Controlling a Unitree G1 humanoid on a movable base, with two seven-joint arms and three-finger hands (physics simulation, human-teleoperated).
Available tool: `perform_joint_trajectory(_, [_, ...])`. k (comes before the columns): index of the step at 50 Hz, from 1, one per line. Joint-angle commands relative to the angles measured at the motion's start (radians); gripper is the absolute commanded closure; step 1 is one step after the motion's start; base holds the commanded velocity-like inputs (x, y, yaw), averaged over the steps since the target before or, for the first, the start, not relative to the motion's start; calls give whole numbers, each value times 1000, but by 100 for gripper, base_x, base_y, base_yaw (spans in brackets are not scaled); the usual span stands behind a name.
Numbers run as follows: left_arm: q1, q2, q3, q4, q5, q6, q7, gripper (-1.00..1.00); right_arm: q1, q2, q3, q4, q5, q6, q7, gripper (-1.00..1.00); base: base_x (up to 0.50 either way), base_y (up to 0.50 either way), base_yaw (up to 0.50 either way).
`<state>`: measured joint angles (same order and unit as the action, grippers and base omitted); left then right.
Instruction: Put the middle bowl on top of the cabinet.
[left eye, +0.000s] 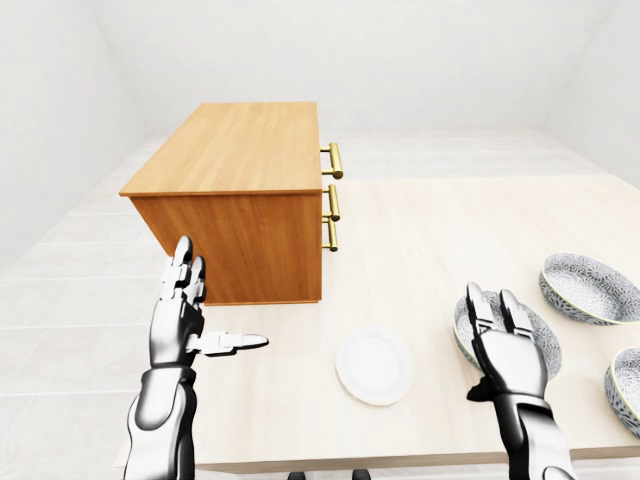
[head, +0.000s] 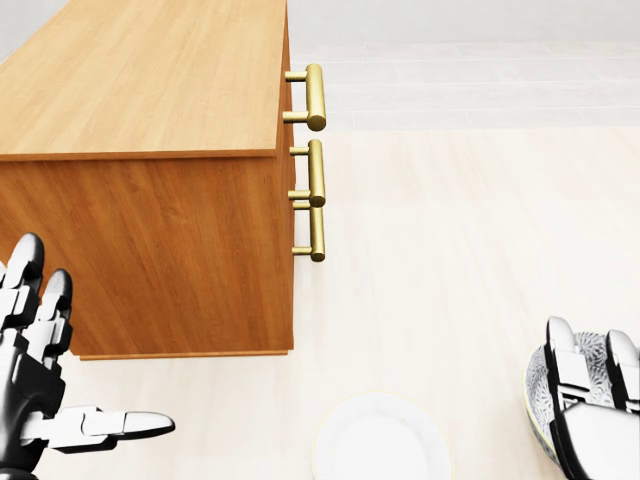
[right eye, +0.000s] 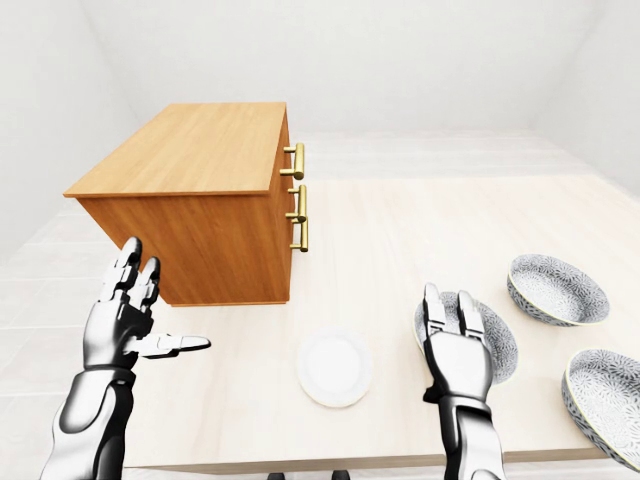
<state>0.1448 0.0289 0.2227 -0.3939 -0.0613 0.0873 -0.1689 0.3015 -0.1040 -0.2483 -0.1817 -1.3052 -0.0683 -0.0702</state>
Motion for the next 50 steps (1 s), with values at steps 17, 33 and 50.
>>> perform_joint_trajectory(17, [8,-3,-7,-15,7,0,3,-100,77,26,-27,-43,47,-19,-11,-100,0,0,0])
perform_joint_trajectory(33, [12,-4,-3,-46,10,0,1,-100,87,41,-51,-46,54,-19,-1,-45,0,0,0])
perform_joint_trajectory(50, [13,-8,1,-49,7,0,0,-100,92,51,-77,-83,71,-19,34,-12,0,0,0])
